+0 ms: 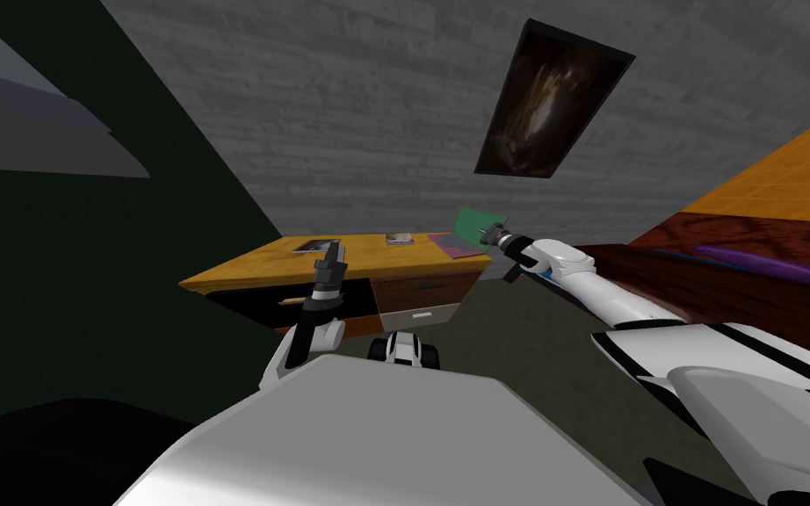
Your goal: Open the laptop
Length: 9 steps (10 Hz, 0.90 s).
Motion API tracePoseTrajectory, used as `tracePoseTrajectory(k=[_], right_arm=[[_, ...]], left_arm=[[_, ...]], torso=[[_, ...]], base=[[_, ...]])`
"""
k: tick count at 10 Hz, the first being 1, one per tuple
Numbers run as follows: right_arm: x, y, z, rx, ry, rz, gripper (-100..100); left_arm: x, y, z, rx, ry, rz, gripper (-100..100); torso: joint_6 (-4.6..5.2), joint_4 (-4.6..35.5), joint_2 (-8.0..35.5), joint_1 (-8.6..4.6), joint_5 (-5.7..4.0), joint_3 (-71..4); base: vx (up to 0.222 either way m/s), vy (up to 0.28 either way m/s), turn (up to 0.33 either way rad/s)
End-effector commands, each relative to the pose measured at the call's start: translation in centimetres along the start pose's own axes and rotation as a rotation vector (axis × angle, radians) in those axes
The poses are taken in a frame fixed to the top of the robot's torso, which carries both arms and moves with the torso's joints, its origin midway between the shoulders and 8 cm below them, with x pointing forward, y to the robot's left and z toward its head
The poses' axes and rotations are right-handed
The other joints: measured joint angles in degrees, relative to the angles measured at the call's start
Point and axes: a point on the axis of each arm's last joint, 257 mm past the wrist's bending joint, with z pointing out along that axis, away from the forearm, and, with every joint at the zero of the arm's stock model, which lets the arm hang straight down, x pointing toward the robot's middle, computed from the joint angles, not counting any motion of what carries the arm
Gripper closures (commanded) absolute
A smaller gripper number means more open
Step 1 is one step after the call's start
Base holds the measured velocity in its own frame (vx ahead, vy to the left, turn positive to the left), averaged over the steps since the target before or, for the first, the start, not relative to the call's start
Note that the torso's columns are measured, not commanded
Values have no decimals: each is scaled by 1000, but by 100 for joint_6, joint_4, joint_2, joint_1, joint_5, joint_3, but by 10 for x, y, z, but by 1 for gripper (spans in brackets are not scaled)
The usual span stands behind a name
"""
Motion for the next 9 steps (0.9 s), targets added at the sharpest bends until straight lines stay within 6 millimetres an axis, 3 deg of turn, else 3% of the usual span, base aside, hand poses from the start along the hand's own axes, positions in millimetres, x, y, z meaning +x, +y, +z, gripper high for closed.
tracePoseTrajectory(k=[1,9], right_arm=[[3,-6,-2,-2,-1,24,-100],[14,-29,-15,-13,-4,153,-100]], left_arm=[[0,0,0,0,0,0,0],[0,0,0,0,0,0,0]], torso=[[1,-1,-5,-2,0,-3],[0,1,4,1,0,3]], base=[[-1,-43,37],[21,-72,33]])
